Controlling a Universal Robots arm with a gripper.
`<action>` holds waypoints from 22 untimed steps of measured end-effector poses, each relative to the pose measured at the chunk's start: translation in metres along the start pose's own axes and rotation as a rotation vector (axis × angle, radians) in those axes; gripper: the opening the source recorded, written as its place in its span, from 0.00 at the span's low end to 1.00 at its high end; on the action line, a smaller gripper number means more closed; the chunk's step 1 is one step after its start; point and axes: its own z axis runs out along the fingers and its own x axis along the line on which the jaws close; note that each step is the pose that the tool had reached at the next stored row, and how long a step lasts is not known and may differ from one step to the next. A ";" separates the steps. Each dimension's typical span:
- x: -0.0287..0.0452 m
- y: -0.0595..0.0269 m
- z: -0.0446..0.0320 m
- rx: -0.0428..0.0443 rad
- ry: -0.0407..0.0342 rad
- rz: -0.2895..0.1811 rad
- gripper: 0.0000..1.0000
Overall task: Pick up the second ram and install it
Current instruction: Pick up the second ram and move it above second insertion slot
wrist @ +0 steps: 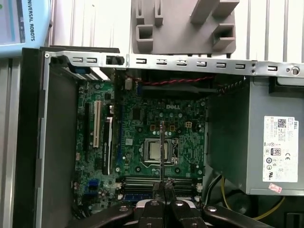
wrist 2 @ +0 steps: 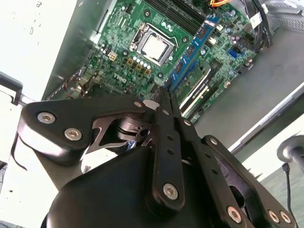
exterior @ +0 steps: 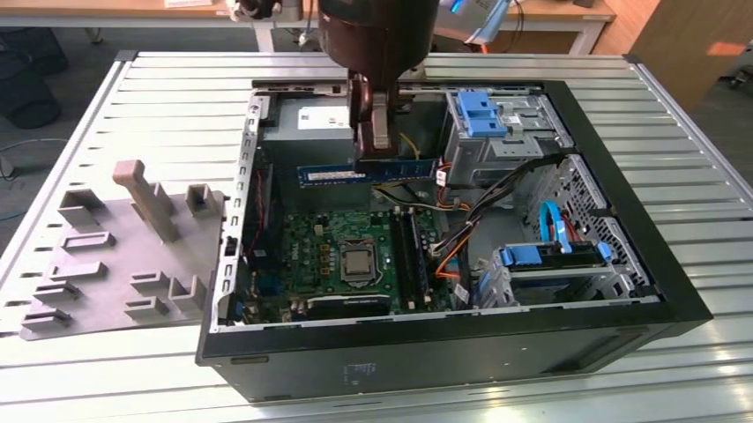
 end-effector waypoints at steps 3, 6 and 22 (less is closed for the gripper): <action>0.0005 -0.0019 0.0053 0.0000 -0.0020 0.000 0.11; 0.0007 -0.0024 0.0105 0.0000 -0.0022 0.000 0.11; 0.0016 -0.0043 0.0362 -0.0004 -0.0022 0.001 0.11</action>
